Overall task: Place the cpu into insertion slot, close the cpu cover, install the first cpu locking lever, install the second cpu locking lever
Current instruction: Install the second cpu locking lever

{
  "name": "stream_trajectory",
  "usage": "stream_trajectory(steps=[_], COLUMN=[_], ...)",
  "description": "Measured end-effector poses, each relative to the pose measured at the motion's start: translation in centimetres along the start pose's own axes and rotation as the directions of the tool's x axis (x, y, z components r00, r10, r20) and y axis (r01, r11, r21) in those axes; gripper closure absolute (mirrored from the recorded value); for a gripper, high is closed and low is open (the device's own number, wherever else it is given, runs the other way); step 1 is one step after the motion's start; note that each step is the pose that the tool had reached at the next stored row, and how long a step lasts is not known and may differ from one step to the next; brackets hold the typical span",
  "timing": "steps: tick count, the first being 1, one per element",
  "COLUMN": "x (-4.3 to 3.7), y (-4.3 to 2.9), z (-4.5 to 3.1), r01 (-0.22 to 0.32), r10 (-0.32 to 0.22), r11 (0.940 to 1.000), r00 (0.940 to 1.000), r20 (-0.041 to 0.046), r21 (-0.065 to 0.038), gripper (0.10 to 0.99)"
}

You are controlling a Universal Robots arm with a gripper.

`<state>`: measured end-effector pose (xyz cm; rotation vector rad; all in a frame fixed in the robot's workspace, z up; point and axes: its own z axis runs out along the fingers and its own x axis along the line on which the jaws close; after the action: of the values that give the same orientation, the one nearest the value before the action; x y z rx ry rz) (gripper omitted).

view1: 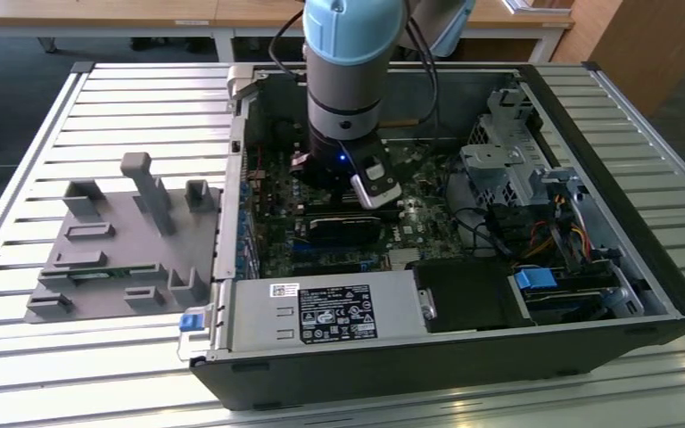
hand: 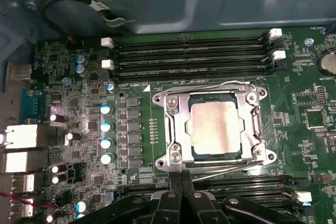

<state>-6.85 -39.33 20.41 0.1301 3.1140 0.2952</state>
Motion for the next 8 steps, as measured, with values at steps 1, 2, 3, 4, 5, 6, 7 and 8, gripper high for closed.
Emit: stream_trajectory(steps=[1, 2, 3, 4, 5, 6, 7, 8], x=[0.09, 0.20, 0.30, 0.40, 0.47, 0.51, 0.53, 0.55], y=[-0.12, -0.22, -0.26, -0.28, -0.29, -0.30, -0.31, -0.32], z=[0.00, 0.00, 0.01, 0.02, 0.05, 0.11, 0.17, 0.22], r01=[0.001, 0.002, 0.003, 0.004, 0.006, 0.008, 0.011, 0.014], r10=[-0.001, -0.002, -0.003, -0.004, -0.006, -0.008, -0.011, -0.014], r11=[1.0000, 1.0000, 1.0000, 1.0000, 0.9999, 0.9999, 0.9998, 0.9997], r00=[1.0000, 1.0000, 1.0000, 1.0000, 1.0000, 1.0000, 0.9999, 0.9999], r20=[-0.0004, -0.0007, -0.0009, -0.0013, -0.0019, -0.0025, -0.0032, -0.0039], r21=[-0.002, -0.003, -0.006, -0.009, -0.012, -0.014, -0.016, -0.018], gripper=[0.980, 0.980, 0.980, 0.980, 0.980, 0.980, 0.980, 0.980])
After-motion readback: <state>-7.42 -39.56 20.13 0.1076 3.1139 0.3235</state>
